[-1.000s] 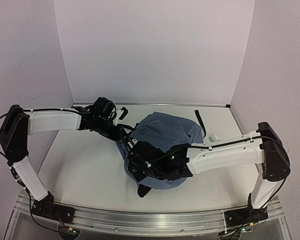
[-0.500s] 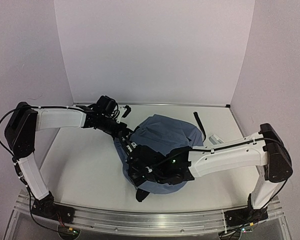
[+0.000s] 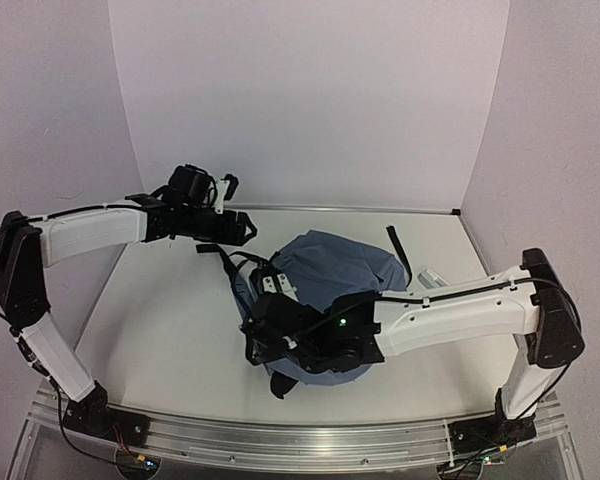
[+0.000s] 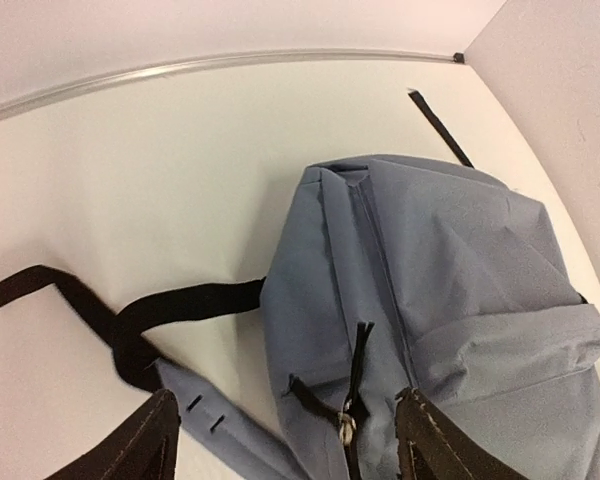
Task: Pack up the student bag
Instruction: Zip the student bag at the center of the board.
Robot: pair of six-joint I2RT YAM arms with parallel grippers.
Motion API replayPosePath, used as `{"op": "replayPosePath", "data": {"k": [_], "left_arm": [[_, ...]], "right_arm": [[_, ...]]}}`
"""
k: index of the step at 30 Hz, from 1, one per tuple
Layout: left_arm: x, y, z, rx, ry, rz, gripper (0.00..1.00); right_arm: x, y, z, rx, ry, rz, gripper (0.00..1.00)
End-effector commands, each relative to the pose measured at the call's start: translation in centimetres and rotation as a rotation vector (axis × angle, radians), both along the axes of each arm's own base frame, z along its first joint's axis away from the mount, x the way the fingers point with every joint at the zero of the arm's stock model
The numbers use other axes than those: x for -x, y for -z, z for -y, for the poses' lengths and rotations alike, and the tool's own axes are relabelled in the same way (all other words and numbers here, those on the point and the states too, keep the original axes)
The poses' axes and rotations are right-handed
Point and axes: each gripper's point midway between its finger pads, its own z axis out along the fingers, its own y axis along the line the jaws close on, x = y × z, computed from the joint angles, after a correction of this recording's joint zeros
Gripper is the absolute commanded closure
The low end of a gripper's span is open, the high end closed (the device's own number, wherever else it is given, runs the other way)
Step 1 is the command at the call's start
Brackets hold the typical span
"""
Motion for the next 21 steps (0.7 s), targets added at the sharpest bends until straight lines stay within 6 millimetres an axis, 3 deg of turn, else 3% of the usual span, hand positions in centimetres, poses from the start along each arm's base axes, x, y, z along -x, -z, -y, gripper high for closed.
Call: {"op": "replayPosePath", "data": {"k": [1, 5, 7, 11, 13, 16, 19, 21], "left_arm": [[1.5, -5.2, -5.8, 0.064, -0.224, 0.006, 0.24], [4.5, -5.3, -8.5, 0.129, -0.296, -0.073, 0.22], [6.0, -4.9, -9.2, 0.158, -0.322, -0.108, 0.21], [8.6, -4.3, -10.9, 0.237, -0.398, -0.158, 0.20], [9.7, -3.8, -11.1, 0.275, -0.415, -0.190, 0.20], [11.3, -2.6, -10.9, 0.323, -0.409, -0.261, 0.19], [12.5, -2.0, -9.9, 0.380, -0.364, -0.325, 0.18], [13.2, -1.9, -9.1, 0.433, -0.329, -0.359, 0.17]], "right_arm": [[-3.1, -5.1, -4.1, -0.171, 0.109, 0.089, 1.00], [-6.4, -5.9, -7.9, -0.191, 0.090, 0.111, 1.00], [-8.4, -4.9, -9.7, -0.180, 0.074, 0.118, 1.00], [-11.8, -6.5, -12.8, -0.224, 0.044, 0.162, 0.99], [-12.8, -7.2, -13.4, -0.235, 0.030, 0.181, 0.92], [-13.6, -9.6, -12.5, -0.241, 0.029, 0.216, 0.58], [-14.2, -11.7, -9.1, -0.189, 0.084, 0.269, 0.25], [-14.9, -12.8, -5.9, -0.165, 0.131, 0.282, 0.14]]}}
